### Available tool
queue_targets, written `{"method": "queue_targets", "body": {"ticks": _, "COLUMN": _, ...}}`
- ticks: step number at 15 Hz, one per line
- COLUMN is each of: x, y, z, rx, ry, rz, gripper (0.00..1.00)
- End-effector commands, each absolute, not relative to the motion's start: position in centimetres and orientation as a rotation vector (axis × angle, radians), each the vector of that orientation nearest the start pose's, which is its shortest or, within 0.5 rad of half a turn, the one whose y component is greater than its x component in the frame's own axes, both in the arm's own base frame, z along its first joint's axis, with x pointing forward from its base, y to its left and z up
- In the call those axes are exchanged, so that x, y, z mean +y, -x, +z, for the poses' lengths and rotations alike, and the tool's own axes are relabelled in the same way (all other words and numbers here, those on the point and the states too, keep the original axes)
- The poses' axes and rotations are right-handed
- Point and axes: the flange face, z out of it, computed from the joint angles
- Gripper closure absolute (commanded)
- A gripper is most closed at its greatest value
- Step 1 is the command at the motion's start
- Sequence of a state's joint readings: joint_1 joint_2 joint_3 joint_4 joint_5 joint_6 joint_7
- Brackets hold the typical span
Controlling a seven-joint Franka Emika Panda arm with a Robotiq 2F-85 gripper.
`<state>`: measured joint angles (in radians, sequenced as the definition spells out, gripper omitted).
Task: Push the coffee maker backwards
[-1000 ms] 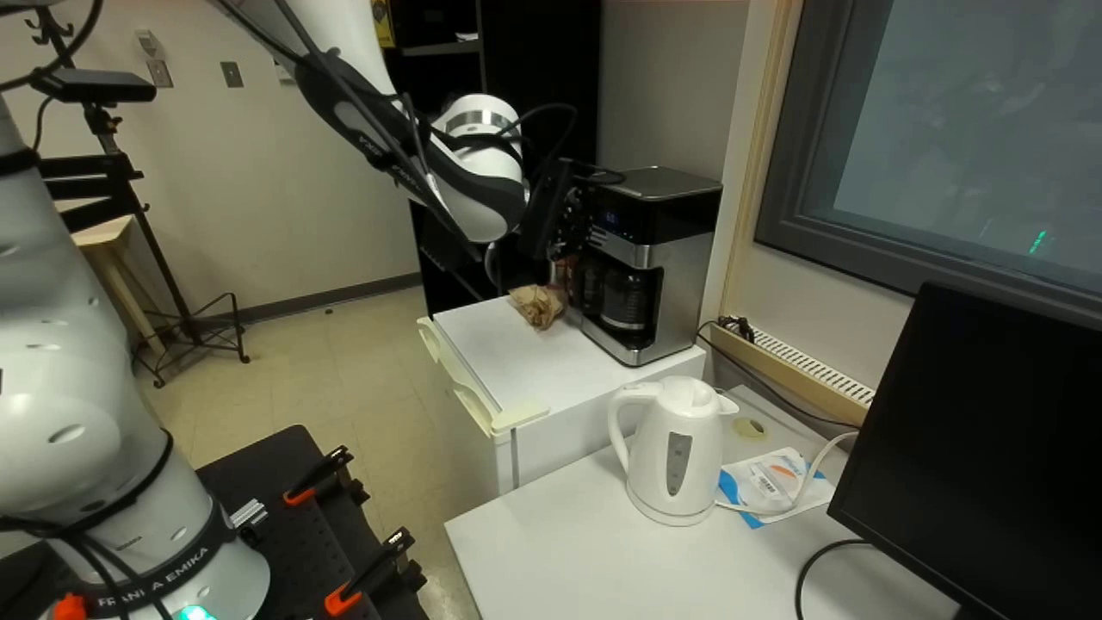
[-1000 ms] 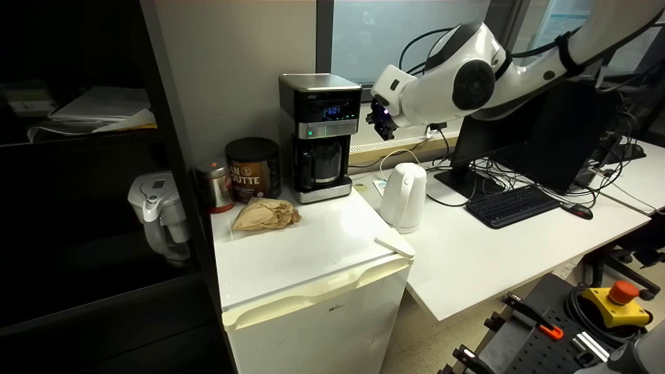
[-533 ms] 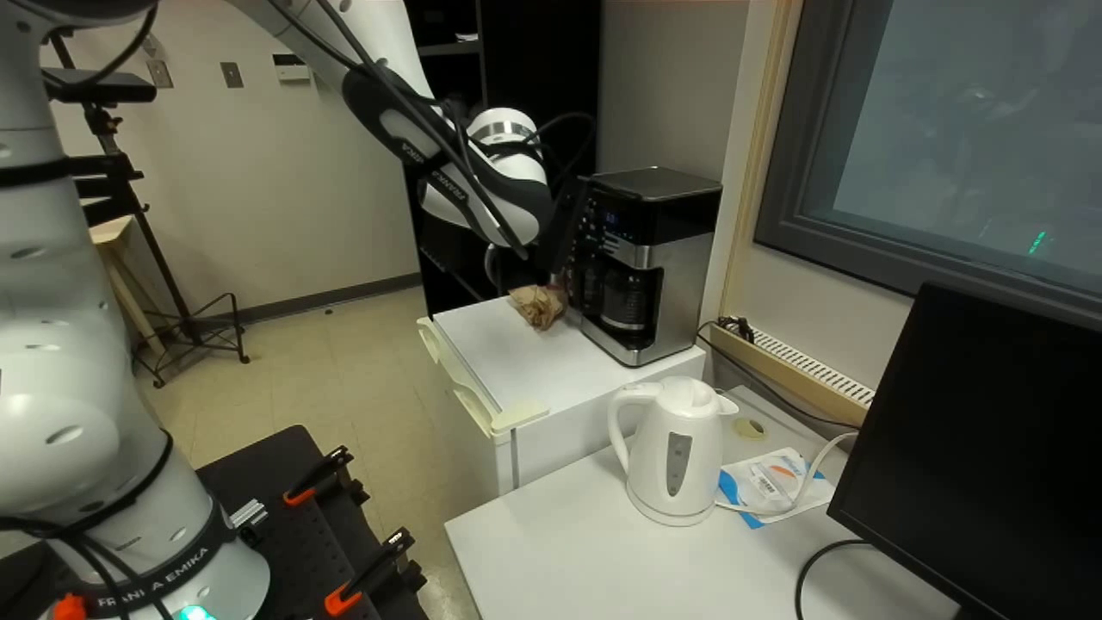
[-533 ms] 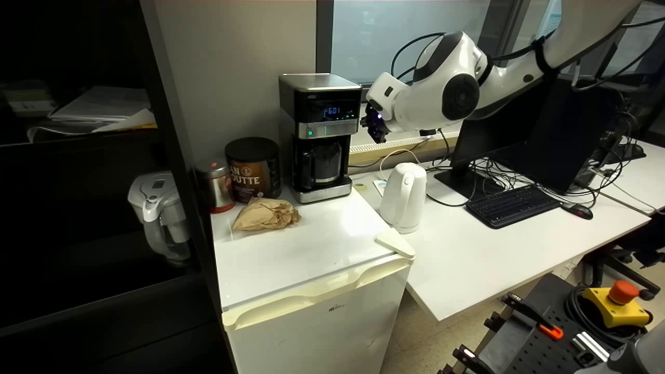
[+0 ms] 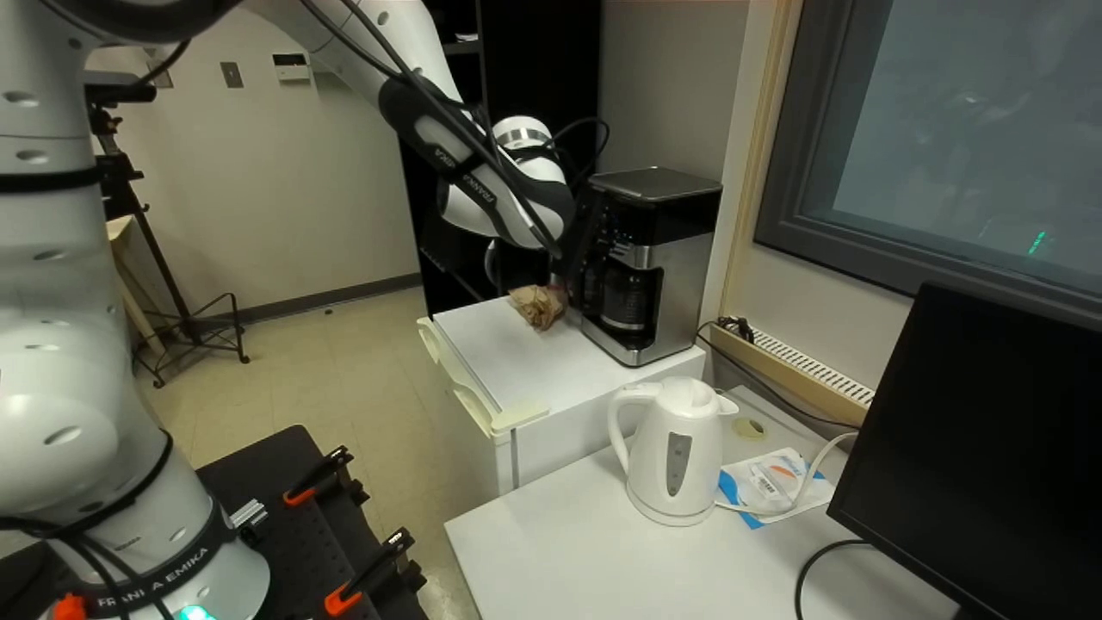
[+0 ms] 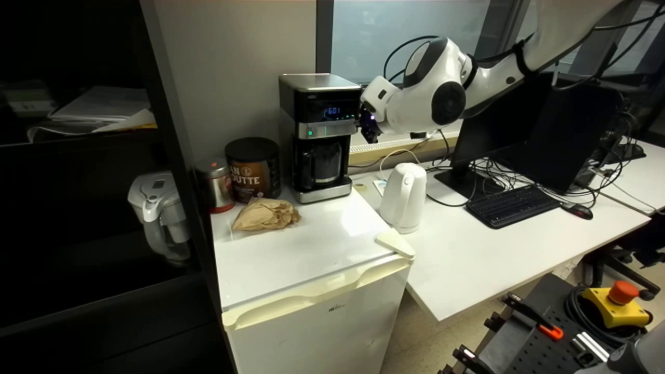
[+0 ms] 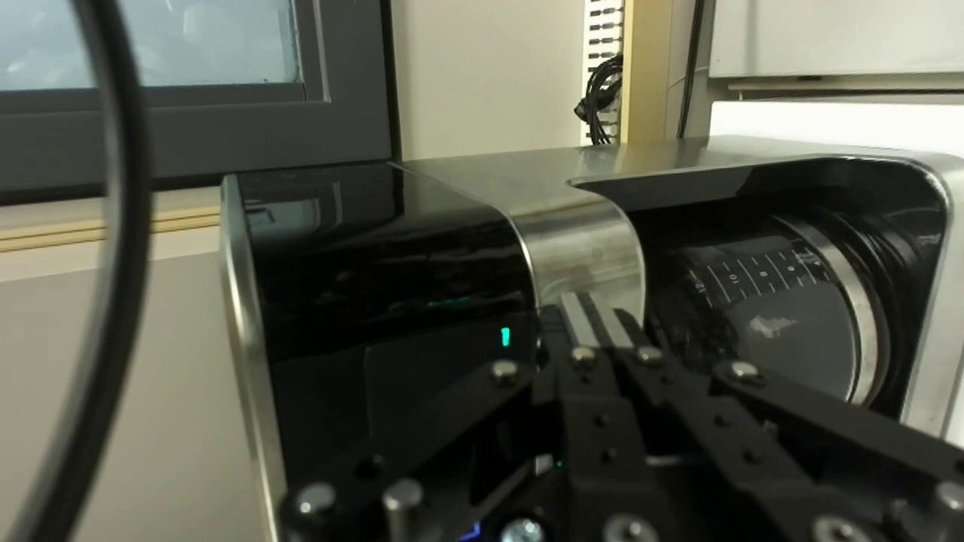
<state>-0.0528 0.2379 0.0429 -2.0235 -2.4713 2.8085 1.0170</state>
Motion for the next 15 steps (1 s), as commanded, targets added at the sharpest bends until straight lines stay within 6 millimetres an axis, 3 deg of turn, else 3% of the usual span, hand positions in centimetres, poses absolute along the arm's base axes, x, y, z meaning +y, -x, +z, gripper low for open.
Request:
{"method": "queue_targets", "body": {"ticks": 1, "x": 2.63, "y": -59.34, "z": 32.81, "rx": 1.304, "ry": -1.642, "rz": 0.897, "gripper": 0.99}}
{"method": "queue_targets", "body": {"ticks": 15, "x": 3.09, "y": -60.29, "z": 32.75, "rx": 1.301, "ry": -1.647, "rz": 0.917, "gripper": 0.99}}
